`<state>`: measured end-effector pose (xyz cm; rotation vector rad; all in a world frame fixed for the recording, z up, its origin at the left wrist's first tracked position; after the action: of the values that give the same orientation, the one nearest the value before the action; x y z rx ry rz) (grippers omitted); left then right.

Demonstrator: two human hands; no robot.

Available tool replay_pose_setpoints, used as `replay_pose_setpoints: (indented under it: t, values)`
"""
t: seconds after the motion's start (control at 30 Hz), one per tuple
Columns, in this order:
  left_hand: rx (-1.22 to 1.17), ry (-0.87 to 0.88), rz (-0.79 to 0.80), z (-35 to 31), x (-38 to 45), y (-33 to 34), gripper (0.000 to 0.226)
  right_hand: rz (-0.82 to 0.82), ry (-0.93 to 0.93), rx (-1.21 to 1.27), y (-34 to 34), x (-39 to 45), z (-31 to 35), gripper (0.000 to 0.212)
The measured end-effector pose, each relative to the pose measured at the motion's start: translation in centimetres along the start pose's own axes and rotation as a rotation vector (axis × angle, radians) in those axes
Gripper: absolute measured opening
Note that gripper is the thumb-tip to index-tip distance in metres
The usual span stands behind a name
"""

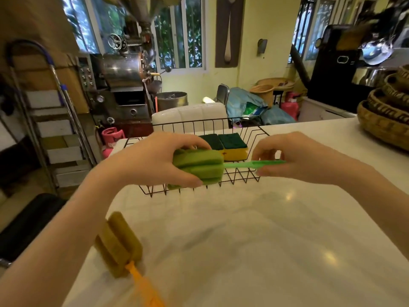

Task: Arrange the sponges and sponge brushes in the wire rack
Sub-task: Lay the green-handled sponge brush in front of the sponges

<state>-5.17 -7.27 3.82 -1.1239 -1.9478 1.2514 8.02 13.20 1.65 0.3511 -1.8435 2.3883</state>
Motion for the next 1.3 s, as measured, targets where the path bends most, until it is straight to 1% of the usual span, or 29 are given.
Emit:
replay_pose_setpoints:
  t: [0.13, 0.27, 0.37, 0.47, 0.53, 0.67, 0.83, 1.0, 1.17, 1.3]
  values:
    - [-0.071, -0.067, -0.090, 2.0, 0.9, -2.0, 0.055, -0.124, -0.042, -0.023, -0.6, 3.4, -0.1, 0.014]
    - [-0.090, -0.110, -0.173, 4.5, 2.3, -3.0, 0.055, -0.205, -0.077, -0.025, -0.2, 7.4, -0.9, 0.017]
    - [-0.062, -0.157, -0.205, 6.4, 3.8, -2.8, 0.058, -0.216, -0.090, -0.028, 0.6, 9.8, -1.5, 0.019]
    - [-0.013, -0.203, -0.203, 8.8, 5.4, -2.3, 0.060, -0.206, -0.080, 0.037, 1.9, 11.7, -2.3, 0.020]
    - [-0.004, -0.240, -0.180, 10.1, 6.2, -2.0, 0.060, -0.173, -0.071, 0.068, 3.1, 12.7, -2.8, 0.021]
    - [0.027, -0.296, -0.131, 12.1, 7.1, -1.2, 0.056, -0.037, -0.062, 0.087, 5.1, 13.9, -3.8, 0.018]
    - [0.010, -0.306, -0.097, 13.2, 7.7, -0.4, 0.047, 0.145, -0.036, 0.024, 5.7, 14.3, -4.4, 0.016]
    - [0.078, -0.292, -0.045, 13.3, 8.0, 0.3, 0.043, 0.314, -0.015, -0.007, 6.4, 14.4, -4.0, 0.015]
    - [0.124, -0.276, -0.017, 12.9, 7.9, 0.3, 0.039, 0.383, 0.022, -0.027, 7.0, 14.2, -3.8, 0.018]
    - [0.144, -0.262, 0.028, 12.8, 7.9, 0.7, 0.035, 0.421, 0.053, 0.007, 7.3, 14.1, -3.7, 0.021]
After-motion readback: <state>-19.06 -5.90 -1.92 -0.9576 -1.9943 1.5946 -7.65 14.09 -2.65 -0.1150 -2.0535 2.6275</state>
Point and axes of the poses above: each hand's wrist, its own x-axis towards the middle knuckle, its own y-axis out of the palm, z = x × y, the point moved 1 cm from there along x, towards the middle knuckle, and after that the axes turned 9 degrees about -y, right-handed, at the moved point
